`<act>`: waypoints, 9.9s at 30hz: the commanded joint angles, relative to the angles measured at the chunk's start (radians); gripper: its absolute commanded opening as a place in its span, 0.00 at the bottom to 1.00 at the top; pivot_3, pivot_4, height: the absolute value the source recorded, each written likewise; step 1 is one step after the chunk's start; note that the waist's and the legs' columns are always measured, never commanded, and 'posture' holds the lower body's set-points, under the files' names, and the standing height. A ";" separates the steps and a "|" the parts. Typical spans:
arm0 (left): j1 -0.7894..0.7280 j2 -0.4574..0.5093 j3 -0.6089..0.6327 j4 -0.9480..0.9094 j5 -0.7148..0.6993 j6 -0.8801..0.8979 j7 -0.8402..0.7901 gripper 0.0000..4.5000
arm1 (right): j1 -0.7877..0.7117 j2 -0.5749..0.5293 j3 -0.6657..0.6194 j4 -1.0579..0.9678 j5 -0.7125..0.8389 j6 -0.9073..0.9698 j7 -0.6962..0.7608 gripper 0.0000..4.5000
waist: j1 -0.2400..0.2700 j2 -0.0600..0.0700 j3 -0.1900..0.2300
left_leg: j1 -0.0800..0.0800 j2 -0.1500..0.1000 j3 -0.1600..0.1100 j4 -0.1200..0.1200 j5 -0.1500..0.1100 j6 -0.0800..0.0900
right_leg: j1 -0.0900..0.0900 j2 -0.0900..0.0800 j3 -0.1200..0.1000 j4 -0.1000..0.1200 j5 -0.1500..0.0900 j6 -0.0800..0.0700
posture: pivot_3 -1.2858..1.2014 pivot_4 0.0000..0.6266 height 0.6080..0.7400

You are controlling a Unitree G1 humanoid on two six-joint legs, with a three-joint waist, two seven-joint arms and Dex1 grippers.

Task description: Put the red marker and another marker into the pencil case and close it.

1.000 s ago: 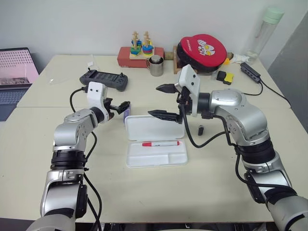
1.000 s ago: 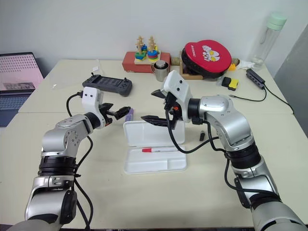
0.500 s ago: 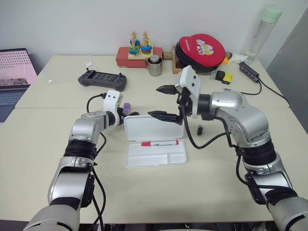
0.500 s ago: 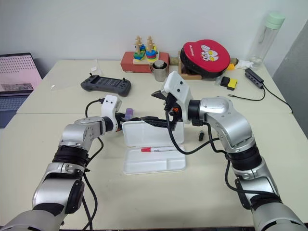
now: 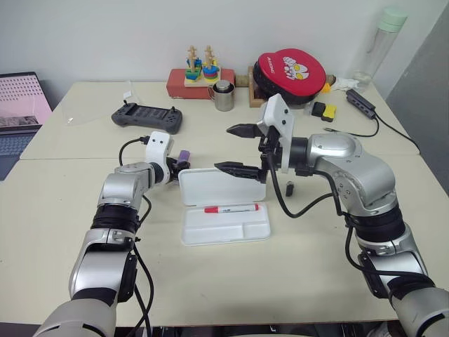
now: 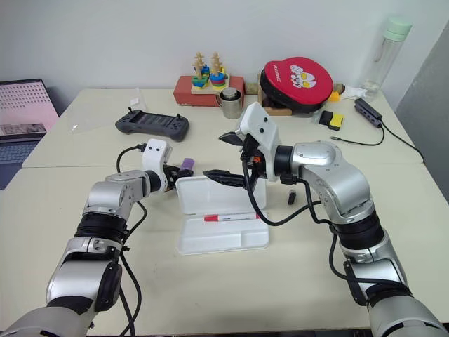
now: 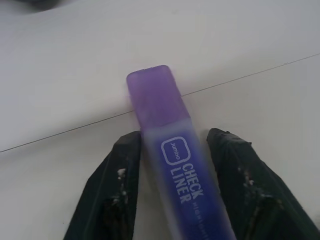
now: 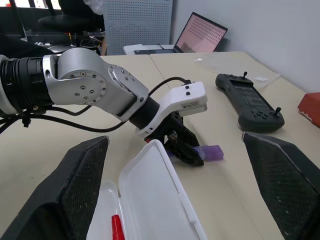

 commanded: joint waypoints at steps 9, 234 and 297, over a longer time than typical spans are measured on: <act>-0.002 0.022 0.061 -0.018 -0.010 -0.081 0.003 0.27 | -0.037 0.001 -0.051 0.024 0.017 -0.024 -0.029 1.00 | -0.001 0.000 0.000 | 0.000 0.000 0.001 0.000 0.000 0.000 | -0.002 0.000 0.000 0.001 0.000 0.000 | 0.52 0.24 1.00; 0.480 0.452 0.194 -0.886 -0.503 0.043 -0.595 1.00 | -0.097 -0.129 0.169 0.314 -0.216 -0.214 0.500 0.00 | -0.012 -0.003 0.001 | -0.015 -0.001 -0.005 0.012 0.000 0.001 | -0.007 -0.003 -0.003 0.001 0.001 -0.001 | 0.52 0.24 1.00; 0.557 0.520 0.126 -0.879 -0.482 -0.016 -0.751 1.00 | 0.138 -0.142 0.302 0.151 -0.342 -0.214 0.430 0.00 | -0.009 -0.006 0.000 | -0.011 0.000 -0.004 0.011 0.000 0.000 | -0.004 -0.004 -0.004 0.001 0.001 -0.001 | 0.52 0.24 1.00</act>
